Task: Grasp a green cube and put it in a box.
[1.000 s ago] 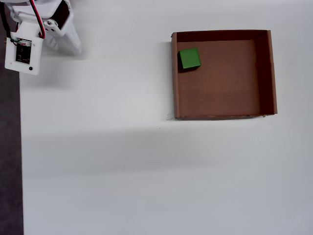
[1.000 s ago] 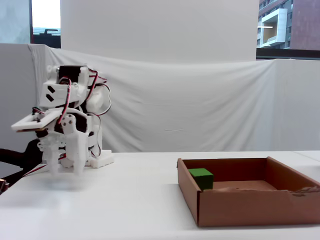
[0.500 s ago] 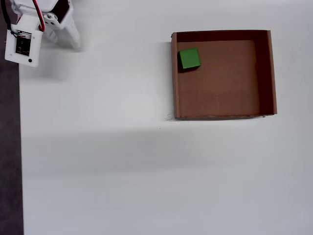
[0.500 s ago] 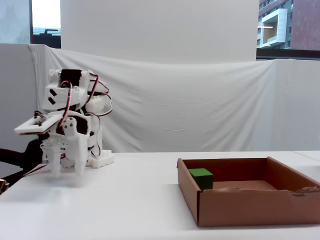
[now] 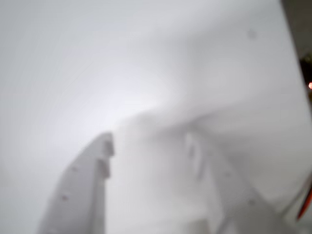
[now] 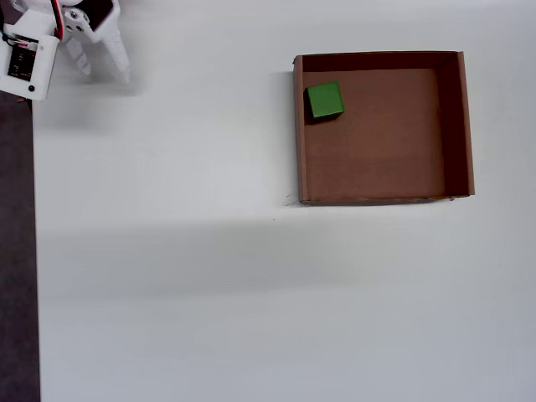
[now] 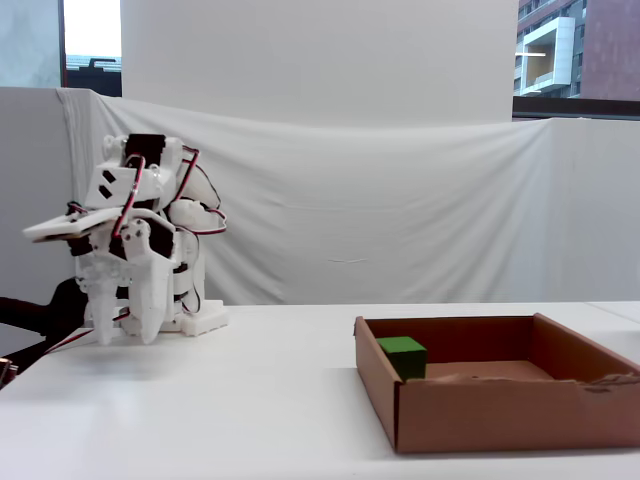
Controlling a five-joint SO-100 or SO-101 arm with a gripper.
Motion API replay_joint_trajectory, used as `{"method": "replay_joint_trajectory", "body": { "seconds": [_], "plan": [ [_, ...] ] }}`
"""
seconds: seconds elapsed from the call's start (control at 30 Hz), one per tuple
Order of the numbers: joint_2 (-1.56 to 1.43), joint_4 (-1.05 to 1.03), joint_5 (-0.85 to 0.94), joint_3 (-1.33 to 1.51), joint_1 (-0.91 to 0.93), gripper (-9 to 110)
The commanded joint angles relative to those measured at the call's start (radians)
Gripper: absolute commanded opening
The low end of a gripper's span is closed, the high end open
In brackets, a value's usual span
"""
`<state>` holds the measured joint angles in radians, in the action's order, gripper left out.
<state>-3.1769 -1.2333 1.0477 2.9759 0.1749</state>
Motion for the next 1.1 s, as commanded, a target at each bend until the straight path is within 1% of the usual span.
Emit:
{"method": "replay_joint_trajectory", "body": {
  "seconds": [0.0,0.3,0.37,1.07],
  "plan": [
    [-0.006,-0.009,-0.002,-0.005,0.018,19],
    [-0.008,-0.008,-0.026,-0.005,0.025,20],
    [-0.008,-0.005,-0.055,-0.005,0.025,21],
    [-0.008,-0.005,-0.061,-0.005,0.025,21]
  ]
}}
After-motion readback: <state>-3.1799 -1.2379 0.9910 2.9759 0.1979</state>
